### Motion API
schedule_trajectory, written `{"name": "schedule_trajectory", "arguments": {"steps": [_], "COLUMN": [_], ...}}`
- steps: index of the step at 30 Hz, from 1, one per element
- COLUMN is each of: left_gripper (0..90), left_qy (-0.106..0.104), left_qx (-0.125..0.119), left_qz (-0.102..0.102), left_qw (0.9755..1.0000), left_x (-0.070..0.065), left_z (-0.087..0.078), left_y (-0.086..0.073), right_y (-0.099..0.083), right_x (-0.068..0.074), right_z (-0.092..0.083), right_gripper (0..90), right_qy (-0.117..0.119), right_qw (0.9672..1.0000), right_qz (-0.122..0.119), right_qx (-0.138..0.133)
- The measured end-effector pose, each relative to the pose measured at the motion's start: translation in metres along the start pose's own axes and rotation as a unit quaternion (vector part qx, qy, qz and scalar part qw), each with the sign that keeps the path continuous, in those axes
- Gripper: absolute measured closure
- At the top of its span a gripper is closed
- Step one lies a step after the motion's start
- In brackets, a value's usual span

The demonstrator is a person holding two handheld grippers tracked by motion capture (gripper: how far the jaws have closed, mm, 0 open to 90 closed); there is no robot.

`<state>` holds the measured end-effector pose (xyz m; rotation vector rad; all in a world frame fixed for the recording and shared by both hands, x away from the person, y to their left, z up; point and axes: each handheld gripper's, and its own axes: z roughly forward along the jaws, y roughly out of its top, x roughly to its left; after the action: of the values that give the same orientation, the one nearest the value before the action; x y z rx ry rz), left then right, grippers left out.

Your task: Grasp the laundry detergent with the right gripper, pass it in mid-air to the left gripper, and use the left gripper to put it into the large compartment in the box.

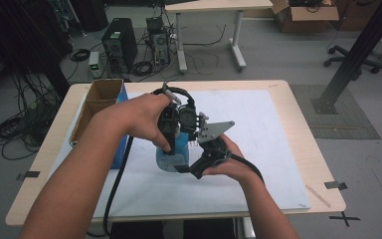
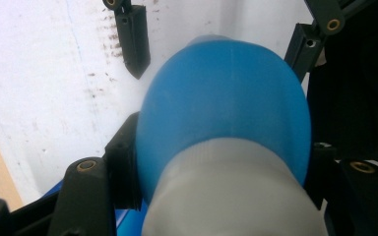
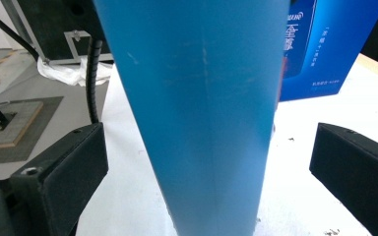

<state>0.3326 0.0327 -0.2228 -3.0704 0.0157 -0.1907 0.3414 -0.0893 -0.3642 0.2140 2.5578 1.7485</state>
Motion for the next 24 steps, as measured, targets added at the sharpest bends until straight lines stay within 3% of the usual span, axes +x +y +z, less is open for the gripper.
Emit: {"name": "schedule_trajectory", "arguments": {"steps": [7,13,16,20,21,24], "left_gripper": [38.0,37.9,37.9,37.9,37.9,37.9], "left_qy": [0.0,-0.005,-0.007,-0.017,-0.022,-0.023], "left_qx": [0.004,0.002,-0.01,-0.02,-0.024,-0.032], "left_qz": [-0.01,-0.043,-0.072,-0.106,-0.122,-0.143], "left_qw": [0.9999,0.9991,0.9973,0.994,0.992,0.9889], "left_x": [0.001,0.003,0.005,0.008,0.009,0.011], "left_z": [-0.002,-0.007,-0.01,-0.012,-0.015,-0.02], "left_y": [0.0,-0.004,-0.006,-0.01,-0.01,-0.013], "right_y": [-0.001,-0.001,0.001,0.007,0.008,0.014], "right_x": [0.001,-0.001,-0.005,-0.009,-0.009,-0.014], "right_z": [-0.011,-0.037,-0.051,-0.067,-0.069,-0.079], "right_gripper": [0.5,0.5,0.4,0.6,0.6,0.7], "right_qy": [0.004,-0.006,-0.017,-0.024,-0.026,-0.033], "right_qw": [1.0,0.9999,0.9995,0.9982,0.9978,0.9953], "right_qz": [0.004,0.001,0.001,-0.017,-0.018,-0.023], "right_qx": [0.003,0.016,0.026,0.053,0.058,0.088]}}
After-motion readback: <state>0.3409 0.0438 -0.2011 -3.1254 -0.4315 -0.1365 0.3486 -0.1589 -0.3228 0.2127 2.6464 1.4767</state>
